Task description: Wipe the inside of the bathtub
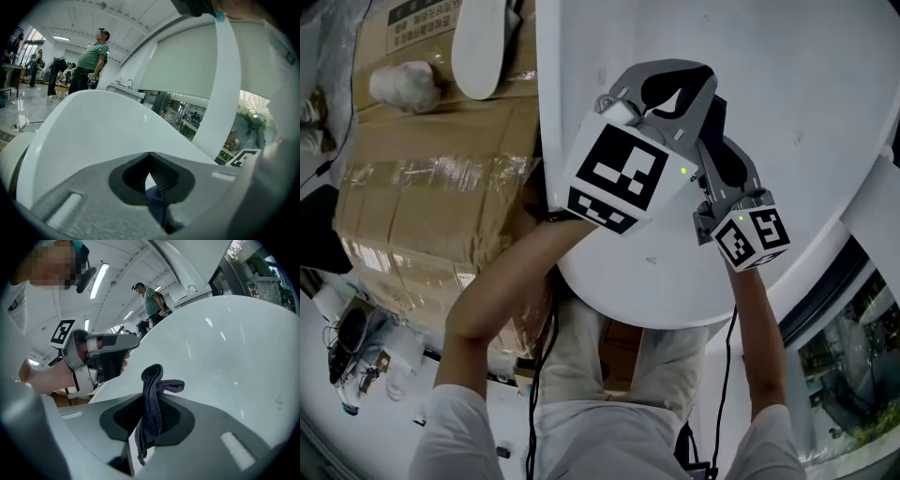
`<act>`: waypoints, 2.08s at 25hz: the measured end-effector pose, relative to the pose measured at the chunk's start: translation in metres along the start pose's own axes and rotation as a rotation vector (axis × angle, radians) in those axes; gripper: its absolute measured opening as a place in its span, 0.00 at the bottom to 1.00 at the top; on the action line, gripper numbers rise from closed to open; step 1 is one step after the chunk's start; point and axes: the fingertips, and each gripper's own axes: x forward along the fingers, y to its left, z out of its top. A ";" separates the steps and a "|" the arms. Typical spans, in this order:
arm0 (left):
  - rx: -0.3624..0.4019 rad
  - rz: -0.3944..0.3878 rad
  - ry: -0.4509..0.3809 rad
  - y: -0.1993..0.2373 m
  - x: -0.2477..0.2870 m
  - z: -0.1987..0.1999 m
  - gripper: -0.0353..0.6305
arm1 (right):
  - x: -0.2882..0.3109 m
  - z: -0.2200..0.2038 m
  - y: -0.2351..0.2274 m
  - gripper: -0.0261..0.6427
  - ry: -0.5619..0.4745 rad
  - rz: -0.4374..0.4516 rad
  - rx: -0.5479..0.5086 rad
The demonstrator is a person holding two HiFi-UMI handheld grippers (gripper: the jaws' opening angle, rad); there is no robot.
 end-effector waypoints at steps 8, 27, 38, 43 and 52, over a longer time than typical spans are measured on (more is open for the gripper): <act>0.045 -0.056 0.025 0.005 0.018 -0.014 0.05 | 0.045 -0.029 -0.030 0.14 0.008 -0.034 0.020; -0.020 -0.029 0.159 0.018 0.018 -0.082 0.05 | 0.139 -0.158 -0.082 0.14 0.097 -0.095 0.154; -0.093 0.052 0.356 0.027 0.018 -0.148 0.05 | 0.174 -0.203 -0.109 0.14 0.151 -0.087 0.148; -0.101 0.054 0.394 0.025 0.016 -0.167 0.05 | 0.184 -0.207 -0.109 0.14 0.140 -0.047 0.180; -0.242 0.066 0.424 0.029 0.021 -0.182 0.05 | 0.214 -0.232 -0.115 0.13 0.201 0.034 0.260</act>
